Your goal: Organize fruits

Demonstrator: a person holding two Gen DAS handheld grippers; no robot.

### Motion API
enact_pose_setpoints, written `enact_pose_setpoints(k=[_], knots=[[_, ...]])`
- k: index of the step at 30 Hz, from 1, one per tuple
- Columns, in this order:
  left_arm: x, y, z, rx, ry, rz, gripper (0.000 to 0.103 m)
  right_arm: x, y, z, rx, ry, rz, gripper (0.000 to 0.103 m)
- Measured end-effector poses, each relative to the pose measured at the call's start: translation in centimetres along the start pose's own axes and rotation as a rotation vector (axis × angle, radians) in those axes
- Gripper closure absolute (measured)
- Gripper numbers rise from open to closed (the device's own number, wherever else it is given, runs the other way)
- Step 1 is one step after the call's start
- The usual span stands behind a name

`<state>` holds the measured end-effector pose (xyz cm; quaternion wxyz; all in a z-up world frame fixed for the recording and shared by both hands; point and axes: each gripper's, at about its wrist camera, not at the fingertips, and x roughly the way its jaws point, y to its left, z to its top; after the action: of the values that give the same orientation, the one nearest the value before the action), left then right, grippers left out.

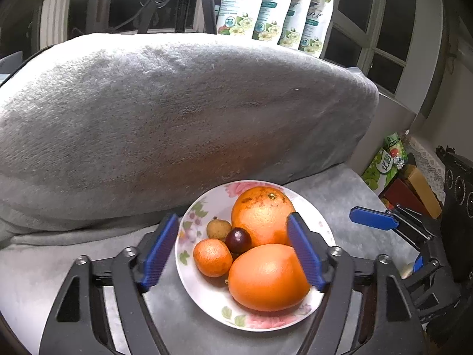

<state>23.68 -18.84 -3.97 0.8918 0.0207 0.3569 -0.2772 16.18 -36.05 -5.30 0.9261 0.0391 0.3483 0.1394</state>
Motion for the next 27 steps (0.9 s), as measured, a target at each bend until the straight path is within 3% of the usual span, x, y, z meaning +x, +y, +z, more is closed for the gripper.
enact_pose_setpoints(k=[11, 16, 27], knots=[[-1.3, -0.2, -0.1, -0.005, -0.012, 0.008, 0.023, -1.0, 0.8, 0.1, -0.005, -0.007, -0.013, 0.01], [-1.9, -0.3, -0.2, -0.006, -0.019, 0.01, 0.023, -1.9, 1.1, 0.1, -0.002, -0.027, -0.023, 0.003], [-3.9, -0.5, -0.6, -0.012, -0.043, 0.012, 0.023, -3.5, 2.0, 0.0, -0.001, -0.041, -0.061, 0.002]])
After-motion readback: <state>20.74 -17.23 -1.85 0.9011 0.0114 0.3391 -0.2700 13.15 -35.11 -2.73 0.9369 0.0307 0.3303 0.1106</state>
